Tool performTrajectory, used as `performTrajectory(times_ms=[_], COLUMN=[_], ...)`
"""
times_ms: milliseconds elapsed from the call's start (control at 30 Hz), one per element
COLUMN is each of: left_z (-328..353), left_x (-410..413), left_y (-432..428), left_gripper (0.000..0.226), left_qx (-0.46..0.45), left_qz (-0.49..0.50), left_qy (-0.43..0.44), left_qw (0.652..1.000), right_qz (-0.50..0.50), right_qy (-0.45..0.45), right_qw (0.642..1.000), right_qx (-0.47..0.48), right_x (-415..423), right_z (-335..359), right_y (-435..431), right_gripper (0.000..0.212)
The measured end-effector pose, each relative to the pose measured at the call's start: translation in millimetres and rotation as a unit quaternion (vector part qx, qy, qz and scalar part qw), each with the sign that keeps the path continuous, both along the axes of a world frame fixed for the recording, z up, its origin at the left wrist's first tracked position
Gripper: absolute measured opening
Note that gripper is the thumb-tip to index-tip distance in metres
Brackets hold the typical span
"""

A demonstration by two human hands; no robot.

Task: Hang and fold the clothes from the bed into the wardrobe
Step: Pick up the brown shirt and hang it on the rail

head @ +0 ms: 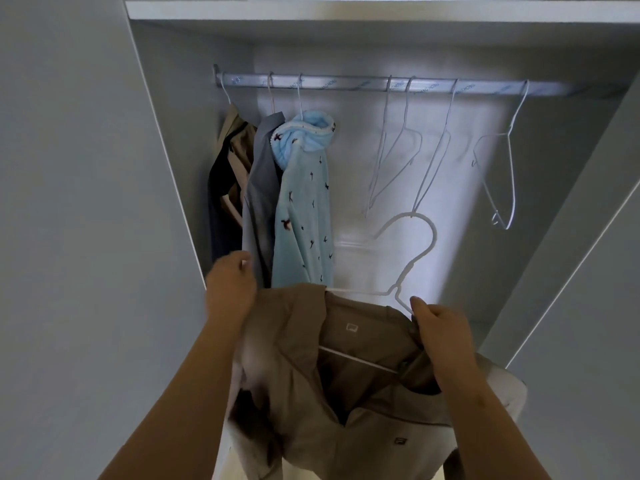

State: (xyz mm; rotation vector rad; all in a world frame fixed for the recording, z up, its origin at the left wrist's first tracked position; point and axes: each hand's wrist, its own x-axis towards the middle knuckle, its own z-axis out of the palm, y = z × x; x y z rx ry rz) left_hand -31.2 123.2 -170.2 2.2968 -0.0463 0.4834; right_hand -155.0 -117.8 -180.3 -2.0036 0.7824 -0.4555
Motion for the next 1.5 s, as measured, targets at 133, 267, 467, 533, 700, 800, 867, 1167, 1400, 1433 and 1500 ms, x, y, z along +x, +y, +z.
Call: performTrajectory(times_ms=[133,267,467,533,700,800,867,1167,1400,1433,1500], left_z=[-0.8,2.1,12.1,18.7,31.3,37.8,39.4,44.8,33.9,31.5,23.1], left_x=[-20.6,-31.5,-36.2,-33.2,-32.9,-34.5,-38.4,-53.2,-54.5,-54.7,-57.2], left_y=[-28.3,-44.1,-50.4,-46.6,-38.6,-40.0,-45.1,-61.8,-82.4,-84.1,-86.7], left_gripper=[0.047,0.047,0.038,0.034,0.031,0.032,0.03,0.053,0.021,0.016,0.013], left_qx=[0.079,0.13,0.03,-0.018,-0.089,-0.12,-0.076,0.205,0.075,0.045,-0.039], left_qz=[-0.187,-0.295,-0.224,-0.218,-0.205,-0.161,-0.129,-0.229,-0.137,-0.117,-0.095], left_qy=[0.084,0.088,-0.006,0.014,0.06,0.08,0.037,0.037,-0.05,-0.051,-0.026], left_qw=[0.976,0.942,0.974,0.976,0.973,0.976,0.988,0.951,0.986,0.991,0.994], right_qz=[-0.007,-0.021,-0.046,-0.082,0.048,0.087,0.084,0.011,0.063,0.059,0.056], right_qy=[0.002,-0.018,-0.197,-0.269,-0.095,-0.004,0.0,0.023,0.031,0.025,0.018], right_qw=[1.0,0.999,0.979,0.957,0.989,0.983,0.986,1.0,0.993,0.992,0.986], right_qx=[-0.007,-0.038,0.024,0.067,-0.107,-0.162,-0.143,0.006,0.097,0.113,0.158], right_x=[1.0,-0.8,-6.4,-10.6,-14.3,-13.7,-13.8,-20.0,-26.5,-27.9,-31.3], right_z=[0.6,1.4,11.5,17.1,16.8,10.5,7.4,2.7,12.8,13.2,13.6], right_y=[4.3,4.1,-1.7,-4.9,-9.9,-4.3,-1.9,-9.8,-24.1,-27.6,-35.1], right_gripper=[0.053,0.054,0.043,0.035,0.022,0.042,0.046,0.045,0.016,0.012,0.009])
